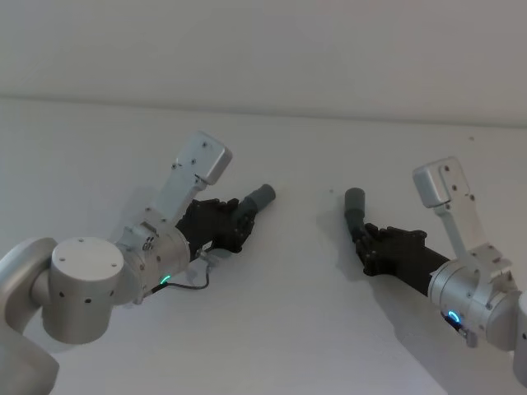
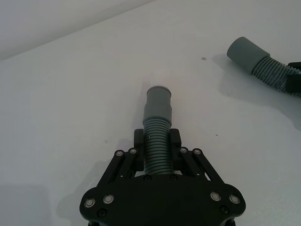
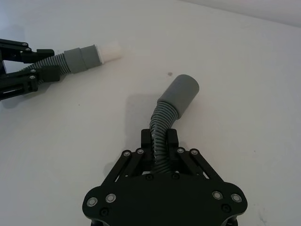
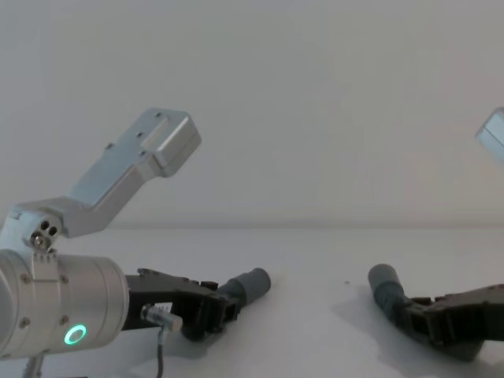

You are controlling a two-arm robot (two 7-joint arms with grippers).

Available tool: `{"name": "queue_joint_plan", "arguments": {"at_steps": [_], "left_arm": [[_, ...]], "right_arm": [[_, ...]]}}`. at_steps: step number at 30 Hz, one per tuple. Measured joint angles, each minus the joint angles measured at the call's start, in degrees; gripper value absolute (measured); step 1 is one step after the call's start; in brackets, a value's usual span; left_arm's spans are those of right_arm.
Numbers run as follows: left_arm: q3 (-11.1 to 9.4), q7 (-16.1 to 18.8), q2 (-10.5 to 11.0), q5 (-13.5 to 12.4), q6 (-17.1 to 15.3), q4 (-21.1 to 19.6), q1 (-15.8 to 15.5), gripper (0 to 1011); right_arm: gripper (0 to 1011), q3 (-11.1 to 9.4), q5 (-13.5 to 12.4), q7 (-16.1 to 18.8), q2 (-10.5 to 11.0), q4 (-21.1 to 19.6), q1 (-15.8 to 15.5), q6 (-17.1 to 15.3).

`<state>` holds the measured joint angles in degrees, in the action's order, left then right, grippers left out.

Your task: Use both hands to pick up one end of the pipe from the table, align the ends, and insert them.

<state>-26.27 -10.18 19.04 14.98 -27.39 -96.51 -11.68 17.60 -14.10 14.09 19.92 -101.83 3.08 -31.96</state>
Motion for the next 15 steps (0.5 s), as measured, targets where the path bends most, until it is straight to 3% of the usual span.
{"name": "queue_joint_plan", "arguments": {"at_steps": [15], "left_arm": [[0.03, 0.0, -0.03, 0.0, 0.0, 0.0, 0.05, 306]], "right_arm": [[134, -0.01, 0.02, 0.0, -0.05, 0.06, 0.01, 0.01]]}}
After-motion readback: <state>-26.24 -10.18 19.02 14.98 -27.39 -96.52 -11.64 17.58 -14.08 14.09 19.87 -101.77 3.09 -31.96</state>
